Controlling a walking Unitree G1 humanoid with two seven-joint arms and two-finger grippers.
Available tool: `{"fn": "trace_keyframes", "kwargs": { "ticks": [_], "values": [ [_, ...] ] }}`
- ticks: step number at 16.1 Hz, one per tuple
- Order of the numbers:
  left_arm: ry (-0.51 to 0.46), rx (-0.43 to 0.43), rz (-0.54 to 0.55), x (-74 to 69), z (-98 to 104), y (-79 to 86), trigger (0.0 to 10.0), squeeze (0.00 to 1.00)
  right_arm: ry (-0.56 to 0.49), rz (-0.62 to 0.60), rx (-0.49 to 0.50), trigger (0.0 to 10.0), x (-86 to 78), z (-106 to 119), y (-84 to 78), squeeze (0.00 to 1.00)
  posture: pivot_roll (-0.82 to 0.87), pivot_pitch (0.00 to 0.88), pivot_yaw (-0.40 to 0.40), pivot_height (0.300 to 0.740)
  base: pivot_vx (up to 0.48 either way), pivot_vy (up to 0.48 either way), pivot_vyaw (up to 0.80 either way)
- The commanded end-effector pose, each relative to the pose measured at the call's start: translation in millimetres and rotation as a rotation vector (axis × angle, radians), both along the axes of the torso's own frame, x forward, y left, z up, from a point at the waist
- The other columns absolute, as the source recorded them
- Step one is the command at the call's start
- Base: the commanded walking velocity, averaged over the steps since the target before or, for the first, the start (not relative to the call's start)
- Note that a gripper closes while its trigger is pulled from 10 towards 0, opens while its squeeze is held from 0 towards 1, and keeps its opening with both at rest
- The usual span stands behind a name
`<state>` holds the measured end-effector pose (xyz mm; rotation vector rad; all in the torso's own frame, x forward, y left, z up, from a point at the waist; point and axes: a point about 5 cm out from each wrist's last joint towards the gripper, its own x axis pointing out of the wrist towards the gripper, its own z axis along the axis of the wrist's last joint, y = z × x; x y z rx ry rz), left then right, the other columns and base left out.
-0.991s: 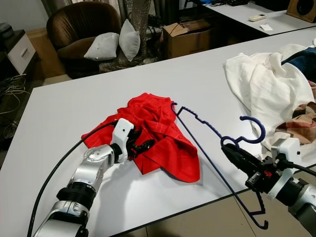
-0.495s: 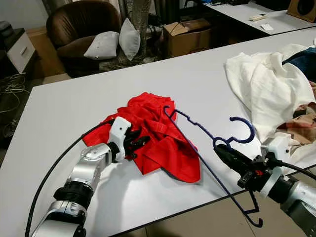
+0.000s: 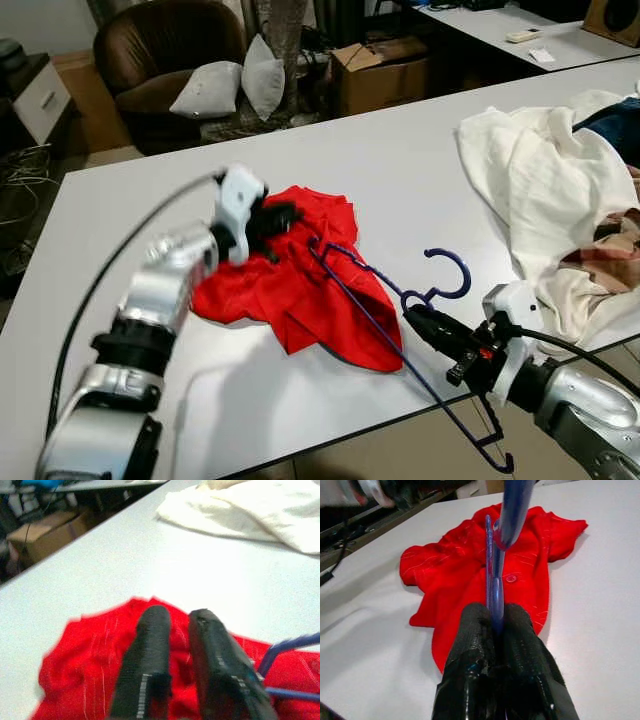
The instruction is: Hang hanger
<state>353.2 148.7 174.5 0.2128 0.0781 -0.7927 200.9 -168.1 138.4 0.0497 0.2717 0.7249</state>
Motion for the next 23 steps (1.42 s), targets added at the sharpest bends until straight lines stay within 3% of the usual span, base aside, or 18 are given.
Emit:
{"fn": "trace_keyframes", "kwargs": {
  "ticks": [1,3,4,5,6,7,8,14,20,23],
  "values": [
    [-0.010,0.024,-0.015,-0.2,8,2.8,0.0,0.00,0.029,0.008,-0.009,10.0,1.2,-6,4.6,0.00,-0.09,0.000,0.112,0.740,0.000,0.000,0.00],
    [0.041,0.090,-0.018,-3.2,-3,5.8,0.0,0.00,0.024,-0.006,-0.013,10.0,4.9,-6,4.7,0.00,-0.08,0.000,0.111,0.740,0.000,0.000,0.00],
    [0.080,0.068,0.056,-1.6,-14,9.8,2.7,0.00,0.029,-0.018,-0.027,10.0,5.9,-6,2.9,0.00,-0.08,0.000,0.111,0.740,0.000,0.000,0.00],
    [0.165,-0.064,0.188,0.8,-28,12.0,10.0,0.00,0.037,-0.102,-0.075,10.0,11.4,-9,-6.9,0.00,-0.09,0.000,0.112,0.740,0.000,0.000,0.00],
    [0.184,-0.092,0.207,0.5,-30,12.0,10.0,0.00,0.037,-0.120,-0.081,10.0,12.8,-9,-8.9,0.00,-0.09,0.000,0.112,0.740,0.000,0.000,0.00],
    [0.215,-0.057,0.271,-3.7,-49,14.1,10.0,0.86,0.011,-0.174,-0.073,10.0,18.4,-5,-14.2,0.00,-0.10,0.000,0.119,0.740,0.000,0.000,0.00],
    [0.250,-0.019,0.258,-9.6,-61,12.6,10.0,1.00,-0.007,-0.203,-0.074,10.0,21.1,-2,-18.2,0.00,-0.10,0.000,0.119,0.740,0.000,0.000,0.00],
    [0.303,-0.032,0.248,-23.0,-75,4.2,10.0,1.00,-0.068,-0.280,-0.004,10.0,20.3,15,-39.6,0.00,-0.16,0.000,0.140,0.740,0.000,0.000,0.00],
    [0.325,-0.175,0.137,-28.0,-70,-10.0,10.0,1.00,-0.029,-0.196,-0.020,10.0,5.1,15,-49.8,0.00,-0.17,0.000,0.154,0.740,0.000,0.000,0.00],
    [0.332,-0.132,0.074,-33.5,-73,-6.1,10.0,1.00,-0.027,-0.192,-0.017,10.0,4.0,15,-49.9,0.00,-0.17,0.000,0.155,0.740,0.000,0.000,0.00]
  ]
}}
